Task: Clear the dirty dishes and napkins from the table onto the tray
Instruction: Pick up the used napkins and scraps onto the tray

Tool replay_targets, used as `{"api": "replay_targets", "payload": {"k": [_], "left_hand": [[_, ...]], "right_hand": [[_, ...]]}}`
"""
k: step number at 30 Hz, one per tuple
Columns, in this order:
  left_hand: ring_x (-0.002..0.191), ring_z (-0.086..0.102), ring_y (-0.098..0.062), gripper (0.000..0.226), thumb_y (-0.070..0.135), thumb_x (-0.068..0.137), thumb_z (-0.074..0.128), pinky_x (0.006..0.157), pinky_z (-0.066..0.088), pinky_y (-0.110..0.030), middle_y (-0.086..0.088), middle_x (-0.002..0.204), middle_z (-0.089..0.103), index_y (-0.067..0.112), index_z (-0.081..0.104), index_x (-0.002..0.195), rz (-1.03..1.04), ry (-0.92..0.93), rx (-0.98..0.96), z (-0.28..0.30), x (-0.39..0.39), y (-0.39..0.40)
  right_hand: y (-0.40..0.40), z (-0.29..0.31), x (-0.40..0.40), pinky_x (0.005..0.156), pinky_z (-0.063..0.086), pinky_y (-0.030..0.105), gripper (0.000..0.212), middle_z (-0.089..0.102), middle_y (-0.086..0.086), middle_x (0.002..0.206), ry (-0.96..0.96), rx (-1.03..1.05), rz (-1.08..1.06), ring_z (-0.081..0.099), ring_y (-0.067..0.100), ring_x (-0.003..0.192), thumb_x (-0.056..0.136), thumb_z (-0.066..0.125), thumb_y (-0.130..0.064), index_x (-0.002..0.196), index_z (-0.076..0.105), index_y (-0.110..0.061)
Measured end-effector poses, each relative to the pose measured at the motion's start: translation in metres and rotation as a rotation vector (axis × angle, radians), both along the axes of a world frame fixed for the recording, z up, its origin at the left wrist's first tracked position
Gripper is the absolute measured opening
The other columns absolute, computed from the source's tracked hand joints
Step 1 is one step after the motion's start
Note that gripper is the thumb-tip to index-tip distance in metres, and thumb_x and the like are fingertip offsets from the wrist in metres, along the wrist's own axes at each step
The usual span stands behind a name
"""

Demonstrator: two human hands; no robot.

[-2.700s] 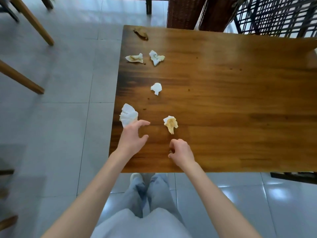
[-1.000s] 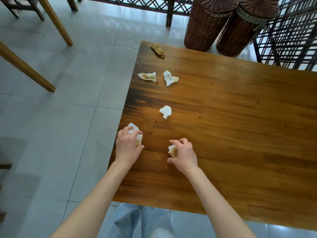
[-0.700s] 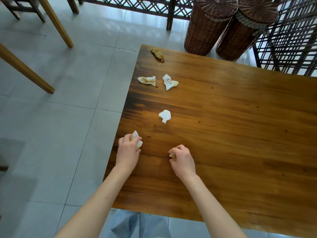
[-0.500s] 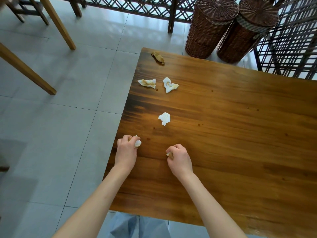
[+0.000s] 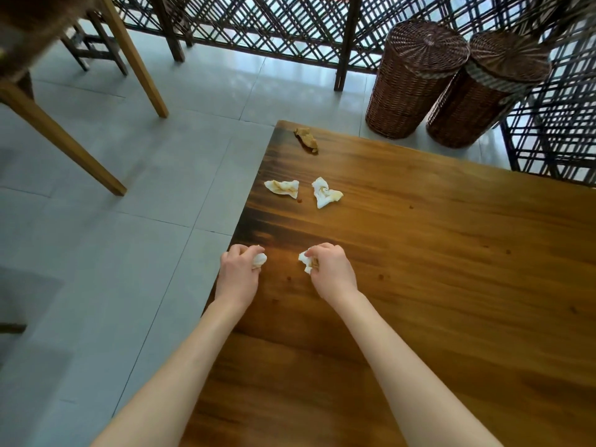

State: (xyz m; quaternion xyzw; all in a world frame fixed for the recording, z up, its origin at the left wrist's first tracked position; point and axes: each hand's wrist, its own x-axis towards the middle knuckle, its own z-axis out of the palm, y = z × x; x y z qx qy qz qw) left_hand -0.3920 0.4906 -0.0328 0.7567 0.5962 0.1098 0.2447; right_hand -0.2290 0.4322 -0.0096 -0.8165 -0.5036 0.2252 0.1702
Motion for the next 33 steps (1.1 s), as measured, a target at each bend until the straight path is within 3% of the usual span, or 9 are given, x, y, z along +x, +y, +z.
{"api": "replay_targets", "payload": {"k": [9,14,21,27,33], "left_hand": [[0.114,0.046,-0.020,0.038,0.015,0.089,0.061,0.094,0.046,-0.033,-0.004,0.125,0.052,0.025,0.057,0.126,-0.007,-0.022,0.010,-0.009,0.014,0.023],[0.114,0.045,-0.019,0.040,0.013,0.088,0.062,0.094,0.043,-0.030,-0.003,0.125,0.051,0.025,0.057,0.126,-0.030,-0.041,0.011,-0.013,0.021,0.040],[0.113,0.046,-0.021,0.051,0.009,0.088,0.062,0.094,0.043,-0.031,-0.006,0.125,0.052,0.027,0.049,0.134,-0.154,-0.106,0.090,-0.006,0.059,0.099],[0.114,0.045,-0.021,0.050,0.010,0.086,0.064,0.094,0.044,-0.031,-0.005,0.126,0.052,0.028,0.051,0.131,-0.266,-0.097,0.173,-0.014,0.099,0.148],[0.128,0.034,-0.024,0.057,0.025,0.087,0.063,0.101,0.039,-0.035,-0.002,0.144,0.038,0.034,0.040,0.138,-0.366,0.090,0.159,-0.033,0.114,0.163]], "right_hand": [[0.018,-0.021,0.001,0.092,0.047,0.029,0.050,0.050,0.000,0.135,-0.061,-0.069,0.112,0.043,0.020,0.125,0.079,0.072,-0.005,0.124,0.059,-0.021],[0.024,-0.030,0.002,0.085,0.047,0.023,0.026,0.058,0.001,0.118,-0.054,-0.029,0.041,0.051,0.017,0.110,0.085,0.062,-0.001,0.105,0.067,-0.017],[0.068,-0.016,0.035,0.084,0.042,0.023,0.023,0.060,0.001,0.112,-0.032,0.056,-0.055,0.051,0.017,0.107,0.085,0.062,-0.003,0.102,0.068,-0.017],[0.120,-0.010,0.070,0.085,0.044,0.027,0.031,0.058,0.006,0.114,-0.051,0.095,-0.111,0.053,0.022,0.108,0.085,0.058,0.002,0.111,0.065,-0.013],[0.147,-0.026,0.081,0.087,0.044,0.029,0.045,0.051,0.007,0.124,-0.079,0.059,-0.110,0.044,0.021,0.116,0.088,0.058,-0.003,0.130,0.051,-0.017]]}}
